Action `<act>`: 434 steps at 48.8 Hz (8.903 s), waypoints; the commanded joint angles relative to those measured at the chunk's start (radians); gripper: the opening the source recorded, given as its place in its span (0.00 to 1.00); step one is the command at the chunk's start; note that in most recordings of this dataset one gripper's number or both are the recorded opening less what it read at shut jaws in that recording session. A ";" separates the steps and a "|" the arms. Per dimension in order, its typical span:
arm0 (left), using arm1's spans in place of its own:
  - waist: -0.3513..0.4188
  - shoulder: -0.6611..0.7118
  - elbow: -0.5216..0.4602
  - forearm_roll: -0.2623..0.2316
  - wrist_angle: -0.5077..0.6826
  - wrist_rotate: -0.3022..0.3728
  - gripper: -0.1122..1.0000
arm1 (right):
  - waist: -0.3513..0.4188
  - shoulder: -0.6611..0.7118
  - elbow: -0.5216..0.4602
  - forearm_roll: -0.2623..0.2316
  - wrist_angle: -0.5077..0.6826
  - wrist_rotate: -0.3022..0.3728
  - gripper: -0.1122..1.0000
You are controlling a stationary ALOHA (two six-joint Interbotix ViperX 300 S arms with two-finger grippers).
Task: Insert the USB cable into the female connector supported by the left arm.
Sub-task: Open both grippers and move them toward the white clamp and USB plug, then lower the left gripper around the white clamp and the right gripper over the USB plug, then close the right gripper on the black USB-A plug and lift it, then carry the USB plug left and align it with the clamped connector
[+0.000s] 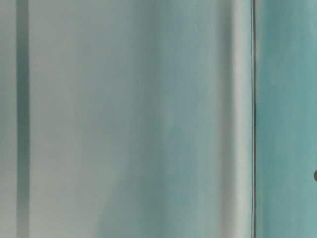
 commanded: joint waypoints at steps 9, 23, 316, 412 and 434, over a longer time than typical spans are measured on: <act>-0.003 0.183 0.054 -0.005 -0.109 0.020 0.10 | 0.000 0.092 0.023 -0.002 0.009 0.089 0.10; 0.000 0.345 0.098 -0.002 -0.345 0.057 0.45 | -0.003 0.095 0.072 -0.002 0.011 0.098 0.10; -0.025 1.157 -0.058 -0.029 -1.022 -0.035 0.77 | -0.003 0.959 -0.416 -0.002 -0.063 0.078 0.28; 0.021 1.141 -0.041 -0.031 -1.012 0.043 0.68 | -0.006 1.115 -0.698 -0.044 0.127 0.078 0.28; 0.021 1.143 -0.044 -0.031 -1.012 0.046 0.59 | -0.006 1.138 -0.723 -0.044 0.130 0.080 0.28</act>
